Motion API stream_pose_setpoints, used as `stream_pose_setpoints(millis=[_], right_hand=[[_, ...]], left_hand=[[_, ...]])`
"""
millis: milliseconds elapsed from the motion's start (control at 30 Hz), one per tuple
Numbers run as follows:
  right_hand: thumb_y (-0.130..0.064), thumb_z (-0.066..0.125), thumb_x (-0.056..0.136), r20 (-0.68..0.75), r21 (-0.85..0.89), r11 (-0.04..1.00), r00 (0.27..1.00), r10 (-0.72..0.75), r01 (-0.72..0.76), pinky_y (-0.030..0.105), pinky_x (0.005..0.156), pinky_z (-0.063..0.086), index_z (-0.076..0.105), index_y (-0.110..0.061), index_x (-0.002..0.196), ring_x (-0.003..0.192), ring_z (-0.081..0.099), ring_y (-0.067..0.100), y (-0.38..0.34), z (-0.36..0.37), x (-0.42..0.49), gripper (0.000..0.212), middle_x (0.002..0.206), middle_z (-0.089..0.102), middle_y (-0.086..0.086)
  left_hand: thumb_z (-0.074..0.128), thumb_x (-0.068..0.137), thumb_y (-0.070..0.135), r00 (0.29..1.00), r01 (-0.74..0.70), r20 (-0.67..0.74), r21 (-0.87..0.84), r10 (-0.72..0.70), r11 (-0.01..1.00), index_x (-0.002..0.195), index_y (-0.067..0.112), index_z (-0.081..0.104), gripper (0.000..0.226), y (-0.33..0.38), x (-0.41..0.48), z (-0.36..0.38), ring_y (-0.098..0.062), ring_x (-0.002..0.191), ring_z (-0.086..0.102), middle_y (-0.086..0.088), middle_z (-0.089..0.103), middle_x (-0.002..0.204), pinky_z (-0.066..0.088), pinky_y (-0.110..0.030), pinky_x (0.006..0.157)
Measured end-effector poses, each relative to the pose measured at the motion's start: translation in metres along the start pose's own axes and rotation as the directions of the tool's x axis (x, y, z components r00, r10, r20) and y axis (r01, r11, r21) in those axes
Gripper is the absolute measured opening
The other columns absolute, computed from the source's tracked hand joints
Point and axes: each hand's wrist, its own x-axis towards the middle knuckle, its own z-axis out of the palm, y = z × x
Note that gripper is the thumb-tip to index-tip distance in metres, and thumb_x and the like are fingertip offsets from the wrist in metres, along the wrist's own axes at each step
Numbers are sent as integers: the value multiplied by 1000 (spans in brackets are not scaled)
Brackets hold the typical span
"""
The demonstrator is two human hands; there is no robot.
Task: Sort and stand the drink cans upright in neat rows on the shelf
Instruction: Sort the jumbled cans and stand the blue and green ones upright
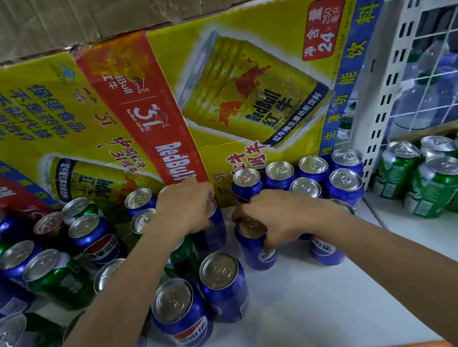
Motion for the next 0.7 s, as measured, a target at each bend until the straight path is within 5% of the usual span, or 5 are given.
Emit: stream_pose_setpoints(millis=[167,400,600,700], right_hand=[[-27,70,76,-136,-210,965,982,127,-154,36,78,38,50,-20,124,116,41,27,21,-2,-9,52,119,46,7],[-26,73,75,-333,-105,946,908,256,-305,42,98,38,33,-20,140,126,32,28,25,4,-11,76,134,37,8],[-25,64,82,-376,157,987,923,88,-30,33,92,40,51,-18,123,115,42,22,-10,13,-33,44,122,49,4],[-46,70,77,-230,256,963,973,-29,89,36,89,44,45,-22,126,111,46,22,-37,28,-32,60,123,49,2]], left_hand=[[75,71,49,991,-133,-33,-101,131,986,121,32,54,57,25,-4,-6,-23,109,53,0,54,116,45,-35,83],[74,74,51,991,-135,-36,-67,133,989,120,24,54,57,46,0,-6,-26,108,55,-6,55,117,46,-37,82],[70,81,22,977,-163,-167,-173,134,971,111,22,59,31,39,-4,3,-25,108,54,-7,53,116,42,-34,83],[70,82,25,987,-158,-77,-254,143,954,116,22,55,37,25,-14,5,-22,108,52,-6,51,117,42,-32,87]])
